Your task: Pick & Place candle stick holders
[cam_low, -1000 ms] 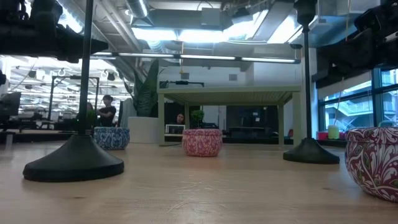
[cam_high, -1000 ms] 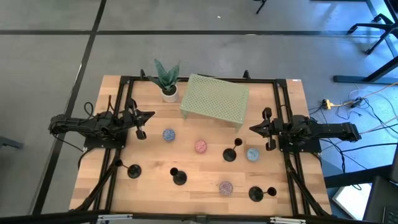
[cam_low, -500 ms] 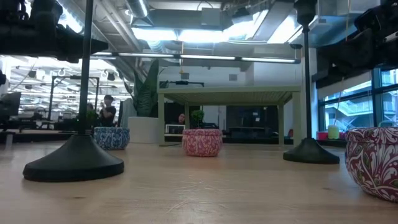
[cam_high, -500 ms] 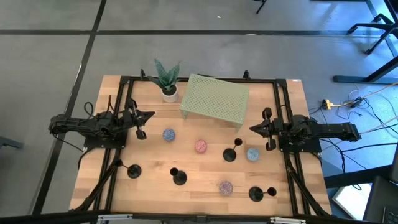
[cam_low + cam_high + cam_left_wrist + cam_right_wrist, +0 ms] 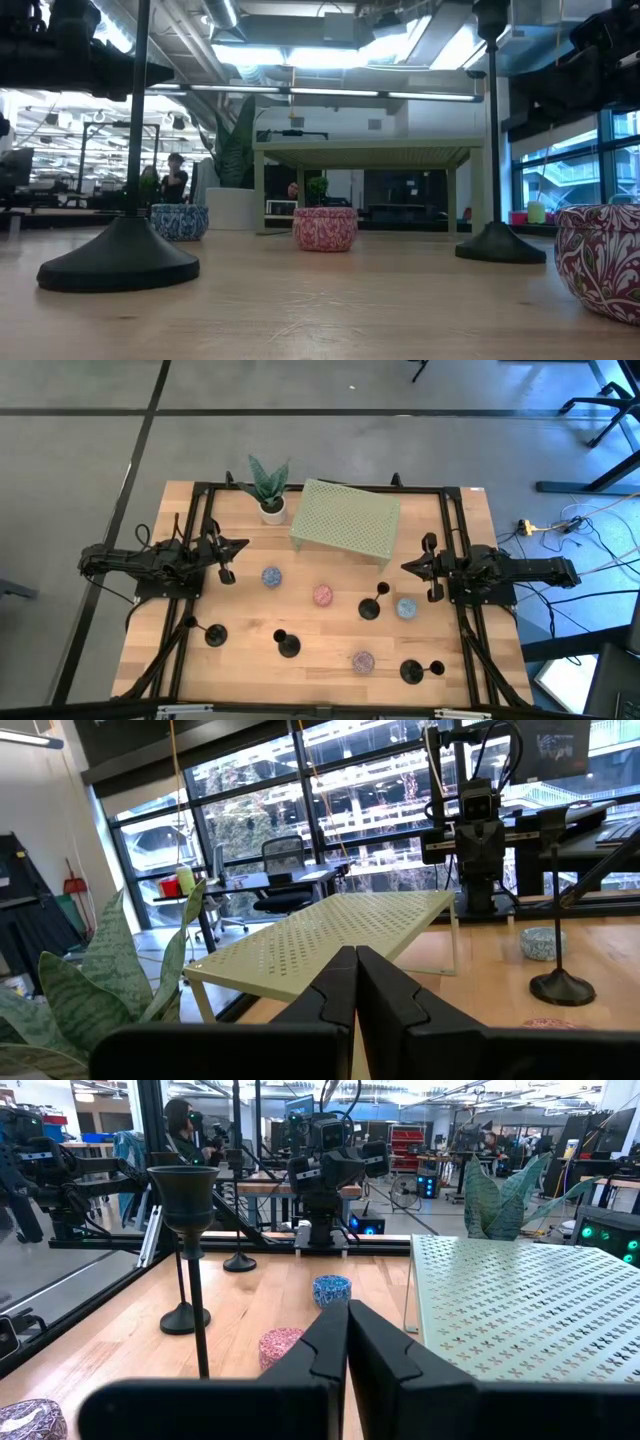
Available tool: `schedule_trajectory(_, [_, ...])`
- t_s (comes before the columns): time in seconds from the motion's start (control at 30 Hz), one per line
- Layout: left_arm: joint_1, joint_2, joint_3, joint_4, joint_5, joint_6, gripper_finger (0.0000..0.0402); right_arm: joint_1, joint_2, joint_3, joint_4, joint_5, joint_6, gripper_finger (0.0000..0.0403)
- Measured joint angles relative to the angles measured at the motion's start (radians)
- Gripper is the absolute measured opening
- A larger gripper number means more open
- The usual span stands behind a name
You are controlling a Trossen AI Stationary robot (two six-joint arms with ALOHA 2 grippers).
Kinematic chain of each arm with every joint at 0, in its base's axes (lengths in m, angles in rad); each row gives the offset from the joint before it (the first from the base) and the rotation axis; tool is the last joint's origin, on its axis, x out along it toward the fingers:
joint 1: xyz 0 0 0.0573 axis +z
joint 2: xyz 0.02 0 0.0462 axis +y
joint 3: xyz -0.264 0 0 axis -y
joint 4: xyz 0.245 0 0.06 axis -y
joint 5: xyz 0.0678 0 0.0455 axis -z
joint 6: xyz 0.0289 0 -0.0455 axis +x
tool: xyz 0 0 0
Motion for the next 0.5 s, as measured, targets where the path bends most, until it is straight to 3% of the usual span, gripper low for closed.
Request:
schedule_trajectory(0.23, [0.001,0.000,0.000,0.019,0.005,-0.005,0.0004,-0.001,0.000,0.000,0.025,0.052,-0.025,0.0016])
schedule_trajectory(0.5, [0.000,0.000,0.000,0.025,0.044,-0.175,0.0004,-0.001,0.000,0.000,0.053,0.052,-0.078,0.0016])
